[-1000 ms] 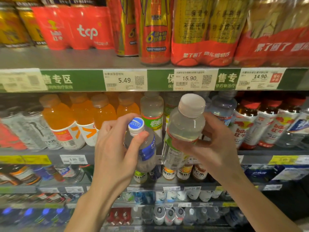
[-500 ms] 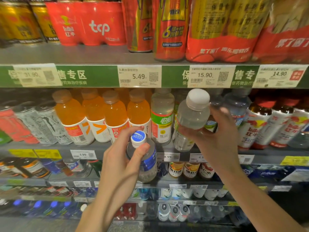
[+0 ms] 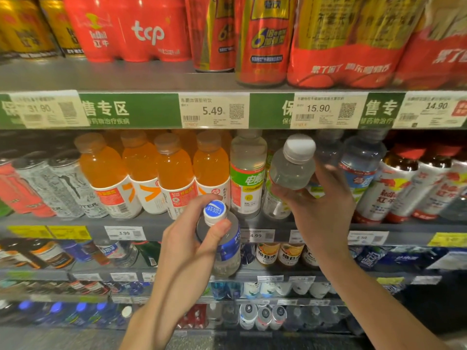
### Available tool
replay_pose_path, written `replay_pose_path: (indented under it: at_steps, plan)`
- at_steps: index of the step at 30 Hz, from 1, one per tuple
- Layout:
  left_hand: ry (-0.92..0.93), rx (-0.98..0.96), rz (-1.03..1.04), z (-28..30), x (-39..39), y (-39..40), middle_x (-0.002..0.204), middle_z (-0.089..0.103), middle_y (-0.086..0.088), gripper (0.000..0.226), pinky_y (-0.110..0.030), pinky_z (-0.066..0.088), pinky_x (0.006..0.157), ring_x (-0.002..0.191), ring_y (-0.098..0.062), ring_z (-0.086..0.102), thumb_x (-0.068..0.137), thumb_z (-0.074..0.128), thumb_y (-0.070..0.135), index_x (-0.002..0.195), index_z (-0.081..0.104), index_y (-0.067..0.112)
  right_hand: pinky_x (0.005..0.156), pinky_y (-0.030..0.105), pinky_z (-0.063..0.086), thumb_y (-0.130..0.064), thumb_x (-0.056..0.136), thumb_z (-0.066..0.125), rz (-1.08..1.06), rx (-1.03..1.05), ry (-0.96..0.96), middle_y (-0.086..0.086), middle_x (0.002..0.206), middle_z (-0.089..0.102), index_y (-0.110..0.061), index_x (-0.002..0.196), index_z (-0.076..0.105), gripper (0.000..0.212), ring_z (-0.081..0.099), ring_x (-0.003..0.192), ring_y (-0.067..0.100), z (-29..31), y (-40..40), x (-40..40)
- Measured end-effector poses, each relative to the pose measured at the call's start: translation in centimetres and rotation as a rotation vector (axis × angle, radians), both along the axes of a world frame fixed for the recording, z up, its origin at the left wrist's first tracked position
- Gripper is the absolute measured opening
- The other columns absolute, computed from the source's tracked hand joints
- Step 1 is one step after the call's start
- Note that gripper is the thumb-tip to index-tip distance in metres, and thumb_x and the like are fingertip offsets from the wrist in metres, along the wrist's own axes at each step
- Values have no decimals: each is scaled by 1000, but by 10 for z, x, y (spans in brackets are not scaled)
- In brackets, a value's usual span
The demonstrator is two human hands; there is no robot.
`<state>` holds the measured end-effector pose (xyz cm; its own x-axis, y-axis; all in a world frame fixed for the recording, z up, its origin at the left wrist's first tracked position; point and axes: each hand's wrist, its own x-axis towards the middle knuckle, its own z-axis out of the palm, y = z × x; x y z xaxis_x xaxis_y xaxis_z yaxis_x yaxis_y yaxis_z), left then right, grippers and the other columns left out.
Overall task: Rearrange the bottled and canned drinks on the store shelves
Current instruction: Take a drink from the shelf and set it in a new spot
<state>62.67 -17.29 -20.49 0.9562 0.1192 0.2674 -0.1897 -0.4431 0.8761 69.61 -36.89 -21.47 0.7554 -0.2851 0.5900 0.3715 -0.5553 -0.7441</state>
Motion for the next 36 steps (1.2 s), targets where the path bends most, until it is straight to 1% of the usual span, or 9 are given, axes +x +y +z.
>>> replay_pose_path:
  at_steps: [2, 6, 13, 21, 24, 26, 29, 32, 36]
  plan:
    - [-2, -9, -25, -1, 2, 1, 99, 62, 42, 34, -10, 42, 70, 86, 2, 56, 91, 67, 24, 98, 56, 55, 81, 5, 40, -39, 60, 91, -19, -2, -8, -1, 102, 58, -14, 124, 70, 71, 55, 87, 6, -1, 5, 2]
    - [-19, -11, -63, 1, 5, 1, 101, 64, 39, 43, -4, 40, 73, 100, 14, 57, 94, 68, 26, 96, 55, 67, 81, 34, 51, -59, 58, 82, -134, -6, 24, 8, 105, 59, -18, 124, 69, 79, 56, 95, 21, -6, 14, 11]
    - [-53, -31, -104, 0, 11, 1, 105, 66, 35, 24, -1, 37, 79, 105, 12, 58, 86, 61, 34, 103, 60, 52, 74, 50, 56, -45, 63, 92, -245, 125, -66, 2, 106, 67, -20, 113, 54, 67, 65, 96, 26, -14, 26, 18]
    - [-43, -50, -141, 3, 14, -9, 99, 67, 30, 34, -7, 39, 75, 95, 6, 60, 92, 69, 15, 101, 62, 47, 69, 53, 55, -40, 69, 91, -278, 29, -124, 11, 112, 56, -9, 95, 62, 49, 61, 97, 37, -27, 26, 24]
    - [-42, -67, -152, 8, 15, -18, 99, 67, 27, 31, -13, 43, 74, 92, 0, 61, 92, 69, 15, 102, 63, 43, 73, 52, 54, -32, 72, 87, -203, 53, -107, 5, 102, 58, -10, 90, 63, 37, 61, 92, 35, -29, 21, 15]
    - [-40, -70, -148, 13, 15, -26, 98, 67, 27, 24, -21, 46, 74, 88, -6, 61, 92, 70, 25, 100, 61, 46, 77, 40, 52, -23, 76, 83, -116, 33, -100, 0, 96, 57, -12, 89, 63, 26, 60, 90, 30, -28, 14, 0]
    - [-53, -53, -149, 23, 15, -41, 99, 66, 27, 20, -22, 47, 73, 90, -2, 61, 87, 63, 35, 103, 60, 46, 74, 27, 53, -14, 78, 70, 225, 39, 18, -1, 97, 60, -12, 97, 64, 20, 62, 91, 15, -24, -1, -25]
    - [-109, -30, -154, 34, 13, -58, 102, 65, 28, 18, -13, 43, 76, 98, 4, 61, 87, 65, 39, 102, 58, 46, 90, 27, 55, -18, 79, 66, 611, 133, 256, -3, 114, 64, -17, 120, 57, 41, 64, 109, 16, -14, -21, -44]
    - [-149, -41, -159, 50, 4, -84, 101, 66, 26, 20, -15, 46, 76, 96, -1, 63, 80, 57, 52, 100, 58, 49, 99, 40, 53, -29, 71, 81, 642, 126, 375, -19, 125, 63, -35, 130, 48, 68, 62, 119, 13, 4, -43, -59]
